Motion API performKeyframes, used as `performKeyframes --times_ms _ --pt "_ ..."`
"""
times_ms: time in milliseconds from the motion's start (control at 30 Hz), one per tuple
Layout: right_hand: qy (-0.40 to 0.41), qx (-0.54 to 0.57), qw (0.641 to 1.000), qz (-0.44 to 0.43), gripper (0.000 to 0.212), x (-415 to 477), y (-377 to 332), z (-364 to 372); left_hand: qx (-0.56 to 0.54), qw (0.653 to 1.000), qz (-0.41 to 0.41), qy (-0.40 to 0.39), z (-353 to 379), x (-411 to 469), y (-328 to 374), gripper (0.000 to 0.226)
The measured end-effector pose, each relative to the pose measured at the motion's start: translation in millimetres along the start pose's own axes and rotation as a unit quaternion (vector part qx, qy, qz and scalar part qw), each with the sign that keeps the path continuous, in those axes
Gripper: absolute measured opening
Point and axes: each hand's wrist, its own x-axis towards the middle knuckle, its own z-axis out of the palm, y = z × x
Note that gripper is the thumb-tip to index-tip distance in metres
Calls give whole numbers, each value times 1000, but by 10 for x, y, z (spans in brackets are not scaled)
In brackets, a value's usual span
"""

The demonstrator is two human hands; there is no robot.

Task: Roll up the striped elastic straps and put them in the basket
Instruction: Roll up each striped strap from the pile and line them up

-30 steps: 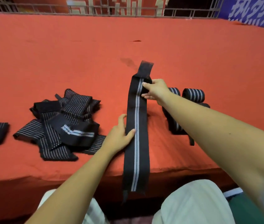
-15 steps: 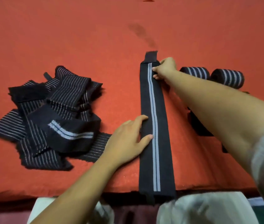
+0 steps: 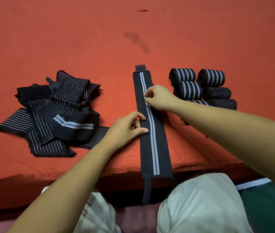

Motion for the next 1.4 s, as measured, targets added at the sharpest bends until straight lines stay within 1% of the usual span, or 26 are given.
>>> performKeyframes --times_ms 67,167,233,267,333,367,400,433,467,500,533,567,600,633,733,800,867,933,1000,1100,1133,1167,1233,1267,1333,1400 --pt "14 18 1000 16 19 -114 6 -56 39 997 2 69 -92 -40 45 19" --pt "24 59 998 17 17 -227 -64 -90 95 977 1 191 -417 -159 39 2" --pt "-8 94 995 11 13 -289 -191 -59 149 967 6 208 -647 -279 -30 3" --pt "-39 96 995 1 18 -324 -272 -28 185 960 17 208 -739 -343 -67 5" --pt "-109 95 989 -14 49 -385 -474 78 267 941 53 202 -881 -483 -116 10" --pt "-133 119 984 -8 62 -407 -573 148 306 926 78 205 -919 -548 -135 14" --pt "-144 159 977 -2 69 -421 -678 223 343 908 96 222 -943 -618 -149 18" --pt "-145 203 968 5 69 -436 -786 293 368 890 93 254 -965 -684 -159 22" --pt "-143 246 959 11 65 -443 -888 362 375 876 65 296 -998 -733 -190 27" --pt "-149 283 947 17 60 -465 -983 414 358 874 10 328 -1039 -766 -253 32" --pt "-162 315 935 16 56 -485 -1066 447 320 881 -62 342 -1091 -782 -336 37" --pt "-177 337 925 11 52 -513 -1142 465 273 892 -135 335 -1151 -789 -441 40" --pt "-189 342 921 1 49 -537 -1212 480 231 902 -178 317 -1212 -810 -548 40" --pt "-188 333 924 -11 46 -552 -1250 496 210 913 -185 296 -1251 -818 -640 37" --pt "-153 252 953 -67 30 -524 -1315 610 208 932 -134 266 -1260 -886 -792 26" --pt "-133 212 962 -105 18 -500 -1323 675 184 936 -118 277 -1217 -928 -833 25" --pt "-120 215 961 -123 19 -490 -1317 687 127 937 -115 303 -1181 -956 -866 25" --pt "-124 259 950 -124 19 -519 -1339 604 74 938 -119 318 -1189 -968 -872 24" --pt "-115 347 927 -87 18 -535 -1330 502 50 936 -135 323 -1210 -954 -860 26" --pt "-80 470 879 -5 26 -498 -1147 363 55 929 -166 325 -1213 -933 -883 30" --pt "-75 473 878 7 25 -487 -1052 336 69 930 -169 318 -1200 -931 -892 31" --pt "-80 442 893 8 21 -485 -960 313 85 932 -169 308 -1184 -930 -898 33" --pt "-126 296 947 -7 17 -509 -836 260 109 934 -170 296 -1158 -932 -895 35" --pt "-152 217 964 -18 19 -516 -807 243 114 933 -172 295 -1155 -931 -882 33" --pt "-177 121 976 -49 32 -524 -852 203 106 932 -181 296 -1163 -927 -882 28" --pt "-159 98 980 -70 40 -532 -1013 158 84 935 -188 290 -1191 -932 -889 34"
